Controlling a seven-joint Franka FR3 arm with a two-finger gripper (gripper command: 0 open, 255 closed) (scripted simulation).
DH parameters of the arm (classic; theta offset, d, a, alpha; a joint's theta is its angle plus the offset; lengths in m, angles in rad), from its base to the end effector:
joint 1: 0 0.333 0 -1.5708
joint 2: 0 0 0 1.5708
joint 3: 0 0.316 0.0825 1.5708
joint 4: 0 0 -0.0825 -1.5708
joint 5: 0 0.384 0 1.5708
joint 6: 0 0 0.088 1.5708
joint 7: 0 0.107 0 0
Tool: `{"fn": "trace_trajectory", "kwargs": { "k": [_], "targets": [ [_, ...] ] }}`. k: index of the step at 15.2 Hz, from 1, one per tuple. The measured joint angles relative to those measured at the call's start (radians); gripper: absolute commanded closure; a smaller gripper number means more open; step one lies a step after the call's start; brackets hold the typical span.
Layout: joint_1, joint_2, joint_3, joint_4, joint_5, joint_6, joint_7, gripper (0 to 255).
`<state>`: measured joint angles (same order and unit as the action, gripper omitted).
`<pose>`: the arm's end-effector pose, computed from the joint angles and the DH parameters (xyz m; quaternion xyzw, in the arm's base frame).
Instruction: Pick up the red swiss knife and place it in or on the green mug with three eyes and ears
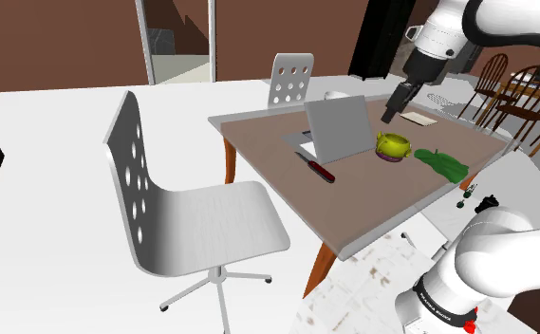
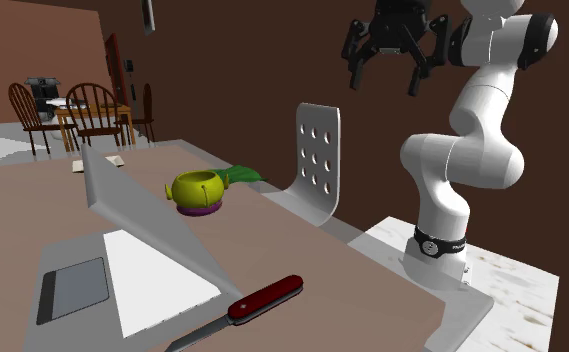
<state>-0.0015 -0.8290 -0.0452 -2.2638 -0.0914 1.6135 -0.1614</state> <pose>0.2970 -0.0296 0.6512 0.9938 0.0608 0.0856 0.0375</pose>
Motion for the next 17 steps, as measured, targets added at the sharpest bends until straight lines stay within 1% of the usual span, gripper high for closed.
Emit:
{"fn": "trace_trajectory", "kwargs": {
  "k": [2, 7, 13, 17],
  "targets": [
    [-0.001, 0.011, -0.002, -0.006, 0.0, 0.013, 0.003, 0],
    [-0.013, 0.113, -0.019, -0.059, 0.002, 0.139, 0.028, 0],
    [-0.025, 0.282, -0.041, -0.079, 0.01, 0.292, 0.059, 0],
    [-0.027, 0.425, -0.052, -0.063, 0.023, 0.394, 0.081, 0]
  ]
}}
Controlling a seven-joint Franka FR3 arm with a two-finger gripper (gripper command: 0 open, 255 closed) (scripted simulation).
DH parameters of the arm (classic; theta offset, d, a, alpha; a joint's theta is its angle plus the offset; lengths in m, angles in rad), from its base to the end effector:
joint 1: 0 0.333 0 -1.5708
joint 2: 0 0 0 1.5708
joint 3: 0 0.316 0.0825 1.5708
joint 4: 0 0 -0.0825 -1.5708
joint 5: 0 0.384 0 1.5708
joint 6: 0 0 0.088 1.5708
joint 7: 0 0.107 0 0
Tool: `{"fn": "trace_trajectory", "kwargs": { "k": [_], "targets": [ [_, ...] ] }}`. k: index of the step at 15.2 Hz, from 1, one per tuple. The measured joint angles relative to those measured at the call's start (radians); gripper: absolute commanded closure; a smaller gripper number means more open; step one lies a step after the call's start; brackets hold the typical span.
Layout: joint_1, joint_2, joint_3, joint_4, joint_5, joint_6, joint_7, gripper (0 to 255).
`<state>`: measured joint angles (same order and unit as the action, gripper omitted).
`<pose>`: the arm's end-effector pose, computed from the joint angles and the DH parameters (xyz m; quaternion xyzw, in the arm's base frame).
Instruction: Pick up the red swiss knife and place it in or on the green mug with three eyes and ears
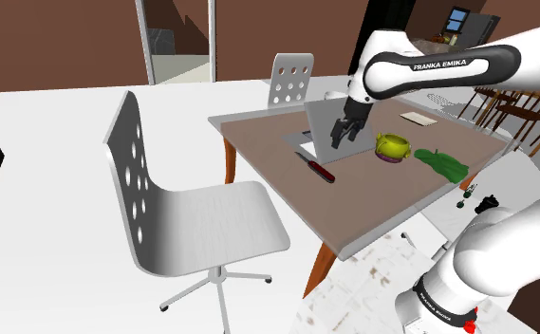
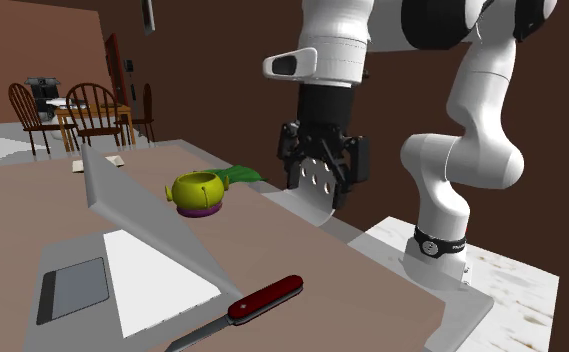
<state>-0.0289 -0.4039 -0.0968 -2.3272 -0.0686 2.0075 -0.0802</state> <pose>0.4333 -0.0619 0.5007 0.9990 -0.0064 0.0400 0.0167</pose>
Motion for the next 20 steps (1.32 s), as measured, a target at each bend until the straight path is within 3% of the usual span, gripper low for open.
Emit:
{"fn": "trace_trajectory", "kwargs": {
  "k": [12, 20],
  "targets": [
    [-0.018, 0.429, -0.045, 0.129, 0.073, 0.226, 0.007, 0],
    [-0.022, 0.503, -0.047, 0.105, 0.09, 0.32, -0.003, 0]
  ]
}}
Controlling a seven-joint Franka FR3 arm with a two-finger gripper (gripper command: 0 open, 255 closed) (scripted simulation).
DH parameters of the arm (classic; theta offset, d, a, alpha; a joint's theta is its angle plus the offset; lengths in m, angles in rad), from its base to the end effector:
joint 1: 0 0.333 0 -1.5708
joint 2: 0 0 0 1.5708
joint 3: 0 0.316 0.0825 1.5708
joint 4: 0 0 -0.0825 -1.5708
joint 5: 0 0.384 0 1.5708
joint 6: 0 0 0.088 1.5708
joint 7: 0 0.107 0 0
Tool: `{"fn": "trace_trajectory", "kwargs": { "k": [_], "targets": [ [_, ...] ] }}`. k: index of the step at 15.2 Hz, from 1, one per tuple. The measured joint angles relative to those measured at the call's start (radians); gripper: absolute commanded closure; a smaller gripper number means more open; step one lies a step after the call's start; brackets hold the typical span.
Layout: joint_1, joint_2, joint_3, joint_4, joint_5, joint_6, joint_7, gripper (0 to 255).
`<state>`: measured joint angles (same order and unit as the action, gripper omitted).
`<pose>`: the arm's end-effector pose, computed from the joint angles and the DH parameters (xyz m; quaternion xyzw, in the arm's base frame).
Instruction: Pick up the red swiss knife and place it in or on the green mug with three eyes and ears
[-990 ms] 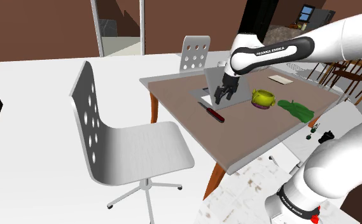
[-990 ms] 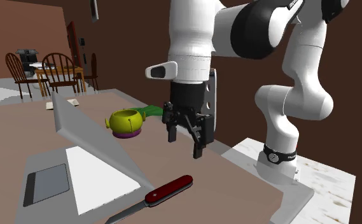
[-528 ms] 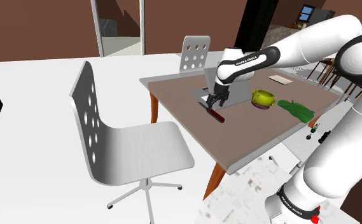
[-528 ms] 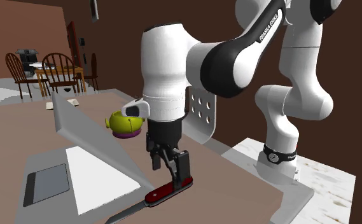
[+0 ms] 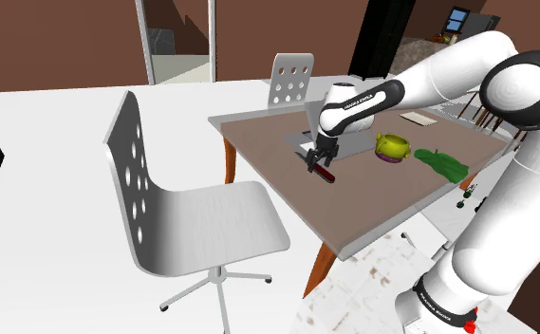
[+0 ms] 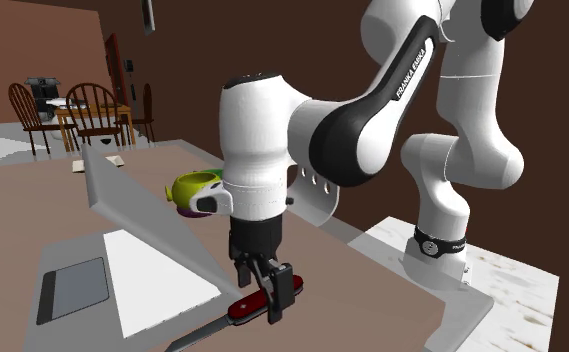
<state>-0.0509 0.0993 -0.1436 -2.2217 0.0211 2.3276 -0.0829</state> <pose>0.5293 -0.1035 0.3319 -0.9980 0.0626 -0.0039 0.0001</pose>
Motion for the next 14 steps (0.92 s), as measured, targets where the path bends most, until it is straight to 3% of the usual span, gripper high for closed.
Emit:
{"fn": "trace_trajectory", "kwargs": {
  "k": [6, 7, 14],
  "targets": [
    [-0.001, 0.004, -0.001, -0.006, 0.002, 0.009, 0.0, 0],
    [-0.001, 0.004, -0.001, -0.006, 0.002, 0.009, 0.0, 255],
    [-0.003, 0.001, -0.003, -0.003, 0.001, 0.01, -0.005, 255]
  ]
}}
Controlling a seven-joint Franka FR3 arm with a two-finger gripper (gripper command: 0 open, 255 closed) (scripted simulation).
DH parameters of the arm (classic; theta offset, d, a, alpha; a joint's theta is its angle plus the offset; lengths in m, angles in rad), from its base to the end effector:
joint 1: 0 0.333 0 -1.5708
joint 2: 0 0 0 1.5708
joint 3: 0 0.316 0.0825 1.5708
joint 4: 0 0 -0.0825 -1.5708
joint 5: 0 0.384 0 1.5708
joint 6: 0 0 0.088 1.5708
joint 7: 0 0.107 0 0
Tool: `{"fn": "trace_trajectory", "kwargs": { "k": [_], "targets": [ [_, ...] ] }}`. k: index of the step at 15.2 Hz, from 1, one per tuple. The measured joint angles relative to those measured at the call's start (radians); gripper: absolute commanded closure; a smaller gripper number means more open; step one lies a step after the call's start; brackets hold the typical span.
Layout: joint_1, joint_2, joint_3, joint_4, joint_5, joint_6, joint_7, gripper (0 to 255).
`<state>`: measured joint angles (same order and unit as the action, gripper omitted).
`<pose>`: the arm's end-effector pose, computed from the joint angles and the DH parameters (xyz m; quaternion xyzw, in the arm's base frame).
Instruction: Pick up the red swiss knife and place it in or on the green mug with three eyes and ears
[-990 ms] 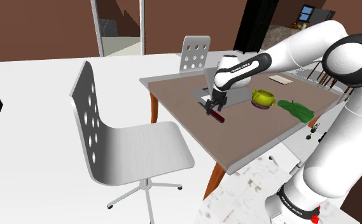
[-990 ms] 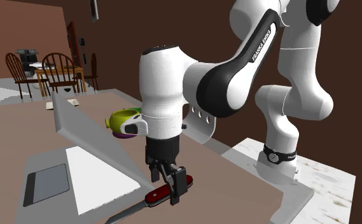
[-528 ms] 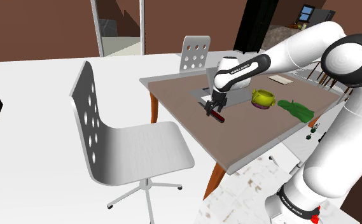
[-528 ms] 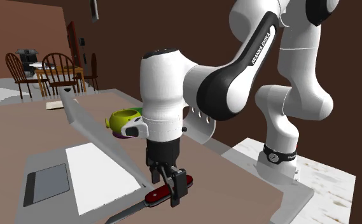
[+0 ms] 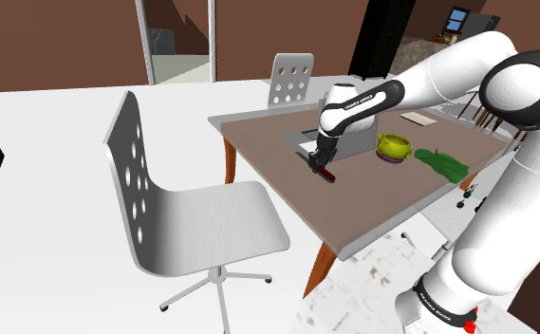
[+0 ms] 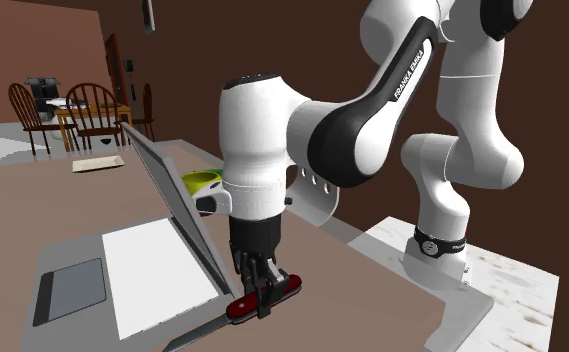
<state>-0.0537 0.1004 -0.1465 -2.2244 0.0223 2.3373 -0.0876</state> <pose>0.5289 -0.1066 0.3311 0.9980 -0.0635 0.0069 0.0002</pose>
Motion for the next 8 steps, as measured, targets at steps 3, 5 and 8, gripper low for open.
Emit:
{"fn": "trace_trajectory", "kwargs": {
  "k": [3, 5, 8],
  "targets": [
    [0.0, 0.001, 0.0, 0.001, 0.0, -0.001, 0.001, 255],
    [0.003, -0.004, 0.001, 0.006, -0.002, -0.015, 0.004, 255],
    [0.005, -0.027, 0.002, 0.014, -0.007, -0.046, 0.01, 255]
  ]
}}
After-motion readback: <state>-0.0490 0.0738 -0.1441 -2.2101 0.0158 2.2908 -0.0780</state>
